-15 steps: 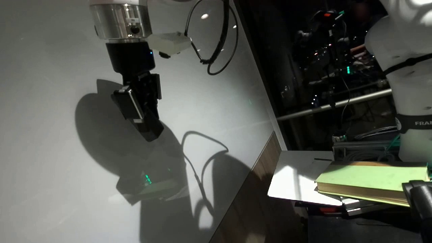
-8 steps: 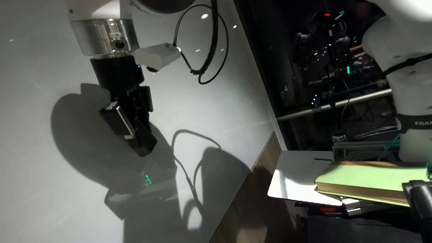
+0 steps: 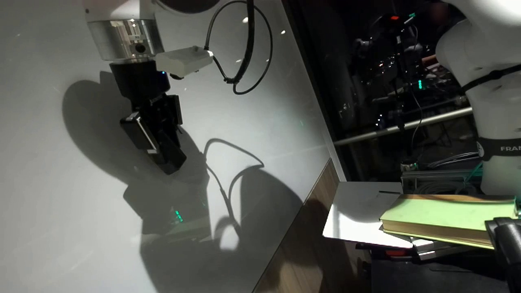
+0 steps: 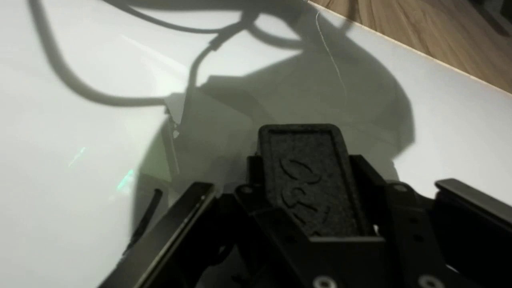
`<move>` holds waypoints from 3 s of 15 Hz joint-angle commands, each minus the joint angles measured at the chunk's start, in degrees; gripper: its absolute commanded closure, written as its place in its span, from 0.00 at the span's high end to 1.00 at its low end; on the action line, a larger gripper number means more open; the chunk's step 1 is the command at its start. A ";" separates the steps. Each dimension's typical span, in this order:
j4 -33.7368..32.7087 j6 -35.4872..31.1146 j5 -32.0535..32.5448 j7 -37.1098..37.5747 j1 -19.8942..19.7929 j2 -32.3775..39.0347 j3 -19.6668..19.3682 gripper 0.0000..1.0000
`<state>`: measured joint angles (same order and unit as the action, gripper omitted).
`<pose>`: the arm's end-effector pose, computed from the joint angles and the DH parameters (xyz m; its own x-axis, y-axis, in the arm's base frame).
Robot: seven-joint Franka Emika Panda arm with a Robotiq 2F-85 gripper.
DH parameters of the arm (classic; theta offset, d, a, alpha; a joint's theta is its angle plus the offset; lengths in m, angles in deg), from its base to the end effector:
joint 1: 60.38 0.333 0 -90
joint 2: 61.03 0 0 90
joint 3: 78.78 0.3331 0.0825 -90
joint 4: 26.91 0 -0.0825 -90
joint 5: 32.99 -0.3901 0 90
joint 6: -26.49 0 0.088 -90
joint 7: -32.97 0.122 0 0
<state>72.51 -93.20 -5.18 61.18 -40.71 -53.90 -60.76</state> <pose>0.5257 0.3579 0.5319 0.8562 0.3702 0.3604 0.2811 -0.9191 0.2762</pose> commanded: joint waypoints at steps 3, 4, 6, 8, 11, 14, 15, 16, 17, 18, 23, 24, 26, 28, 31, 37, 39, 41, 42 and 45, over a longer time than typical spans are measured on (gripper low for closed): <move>-0.48 1.74 0.11 -0.69 0.02 -0.49 -2.48 0.31; -0.26 1.85 0.01 -0.94 -0.24 -0.64 -2.76 0.31; 0.84 1.58 -0.15 -1.40 -0.99 -1.21 -3.50 0.31; 1.98 1.30 -0.47 -1.87 -1.84 -1.94 -4.32 0.31; 4.59 0.40 -0.81 -2.69 -3.69 -3.71 -5.80 0.31; 6.83 0.11 -1.54 -4.20 -6.06 -5.28 -7.25 0.31; 7.63 -0.06 -1.78 -4.62 -6.81 -5.73 -7.63 0.31; 8.51 -0.19 -1.96 -5.03 -7.50 -6.23 -7.97 0.31; 9.30 -0.30 -2.08 -5.30 -8.12 -6.67 -8.21 0.31; 9.94 -0.11 -2.23 -5.65 -8.72 -7.16 -8.40 0.31; 13.15 0.96 -3.27 -4.11 -9.24 -10.42 -7.25 0.31; 13.36 1.25 -3.32 -3.66 -8.91 -10.75 -6.78 0.31; 13.75 1.93 -3.97 -3.18 -8.06 -11.44 -5.77 0.31; 14.43 2.38 -4.84 -2.60 -7.07 -12.15 -4.42 0.31; 14.68 2.57 -5.72 -1.29 -5.11 -12.28 -1.91 0.31; 11.37 3.86 -5.11 1.12 -1.68 -10.25 2.47 0.31; 10.15 4.00 -4.20 2.45 -0.31 -9.26 4.21 0.31; 8.18 4.44 -3.23 3.31 0.84 -7.84 5.62 0.31; 6.78 4.91 -2.70 3.43 1.33 -6.95 6.13 0.31; 2.81 5.65 0.42 3.74 2.43 -3.31 6.45 0.31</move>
<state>81.15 -90.59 -7.57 63.97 -39.31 -61.68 -54.50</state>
